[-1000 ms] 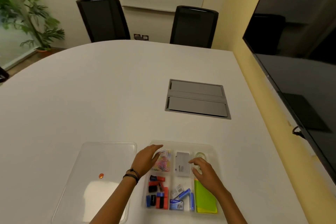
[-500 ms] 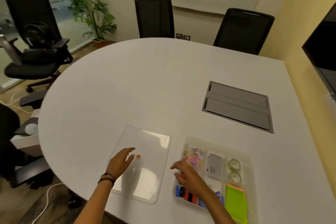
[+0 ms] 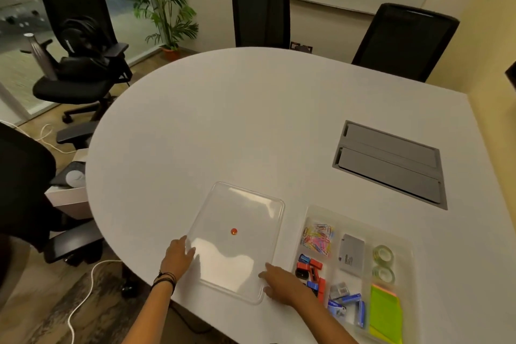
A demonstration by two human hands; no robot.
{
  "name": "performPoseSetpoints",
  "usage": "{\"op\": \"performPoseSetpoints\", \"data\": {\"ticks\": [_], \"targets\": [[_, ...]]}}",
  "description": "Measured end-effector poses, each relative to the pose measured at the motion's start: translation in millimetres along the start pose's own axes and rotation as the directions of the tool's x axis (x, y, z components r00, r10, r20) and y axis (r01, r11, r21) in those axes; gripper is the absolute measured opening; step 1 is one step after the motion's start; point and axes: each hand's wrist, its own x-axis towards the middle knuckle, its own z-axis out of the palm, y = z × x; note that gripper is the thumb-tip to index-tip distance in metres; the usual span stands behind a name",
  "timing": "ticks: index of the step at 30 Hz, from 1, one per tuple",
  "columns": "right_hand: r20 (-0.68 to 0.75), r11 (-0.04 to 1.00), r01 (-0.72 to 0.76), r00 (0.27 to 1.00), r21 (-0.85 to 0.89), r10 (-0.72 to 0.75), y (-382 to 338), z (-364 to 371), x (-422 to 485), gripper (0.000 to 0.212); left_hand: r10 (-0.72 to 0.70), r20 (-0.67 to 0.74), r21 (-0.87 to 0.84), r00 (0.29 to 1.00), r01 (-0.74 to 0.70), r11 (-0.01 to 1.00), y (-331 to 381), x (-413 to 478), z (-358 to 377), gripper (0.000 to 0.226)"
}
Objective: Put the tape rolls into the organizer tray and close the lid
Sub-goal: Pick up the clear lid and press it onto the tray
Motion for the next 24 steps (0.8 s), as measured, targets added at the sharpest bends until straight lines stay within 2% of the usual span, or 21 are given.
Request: {"op": "performPoseSetpoints", "data": {"ticks": [8,14,19,22,24], "targets": [[0.017,0.995,-0.045,0.999,0.086,0.044,-4.4,14.9,5.7,0.038,-0.104,-0.025,-0.060,0.994,0.102,0.993,-3.9,18.8,-0.2,0.051],[0.022,0.982,-0.079,0.997,0.174,0.077,1.2,7.7,5.3,0.047,-0.142,0.024,-0.220,0.990,0.143,0.965,-21.5,34.3,-2.6,0.029],[-0.004,0.957,-0.119,0.992,0.263,0.124,0.4,1.9,4.6,0.045,-0.158,0.001,-0.551,0.987,0.132,0.824,-21.7,24.8,-4.4,0.032],[0.010,0.941,-0.129,0.991,0.313,0.133,1.6,-11.9,4.0,0.044,-0.109,-0.080,-0.657,0.991,0.030,0.753,-10.7,14.9,-11.3,0.027],[0.001,0.930,-0.126,0.991,0.346,0.134,3.9,-25.9,1.2,0.044,-0.059,-0.141,-0.741,0.988,-0.066,0.668,2.1,8.2,-20.0,0.024]]}}
